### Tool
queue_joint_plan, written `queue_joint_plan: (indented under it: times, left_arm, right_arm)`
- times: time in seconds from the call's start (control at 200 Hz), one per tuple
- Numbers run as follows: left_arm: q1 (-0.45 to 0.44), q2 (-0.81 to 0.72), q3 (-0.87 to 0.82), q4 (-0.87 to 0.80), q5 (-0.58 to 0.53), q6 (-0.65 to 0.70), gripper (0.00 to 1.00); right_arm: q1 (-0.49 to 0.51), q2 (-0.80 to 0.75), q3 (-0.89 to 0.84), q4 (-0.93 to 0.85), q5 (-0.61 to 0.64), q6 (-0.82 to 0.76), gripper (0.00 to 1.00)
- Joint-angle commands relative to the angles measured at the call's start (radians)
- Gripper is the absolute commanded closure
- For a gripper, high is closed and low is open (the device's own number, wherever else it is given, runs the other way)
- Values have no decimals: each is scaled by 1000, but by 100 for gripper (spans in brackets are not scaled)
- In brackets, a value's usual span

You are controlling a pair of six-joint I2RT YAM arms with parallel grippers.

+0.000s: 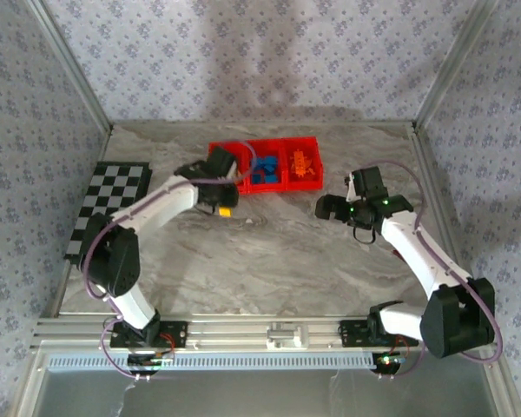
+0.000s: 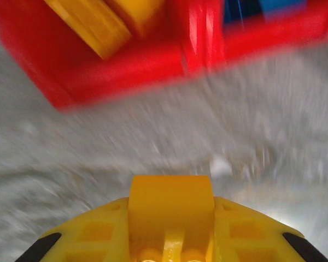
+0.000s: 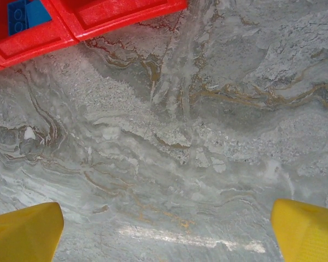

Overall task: Sort the legos into containers by color
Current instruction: Place the lego in the container.

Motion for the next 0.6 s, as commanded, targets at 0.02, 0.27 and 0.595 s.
queue_joint_plan:
  times: [0.02,0.27,0.595]
  left_arm:
    - [67,62,180,-17,-41,-27,78]
    - [107,373,563,-66,-57,-10,76]
    - [142,639,868,-151,-53,-31,68]
  right_arm:
    - [-19,-44,-9,-45,-14,-1,0]
    - [-41,-76,-21,-63,-20,-4,0]
    - [-90,-125,-29,-105,-42,-20,0]
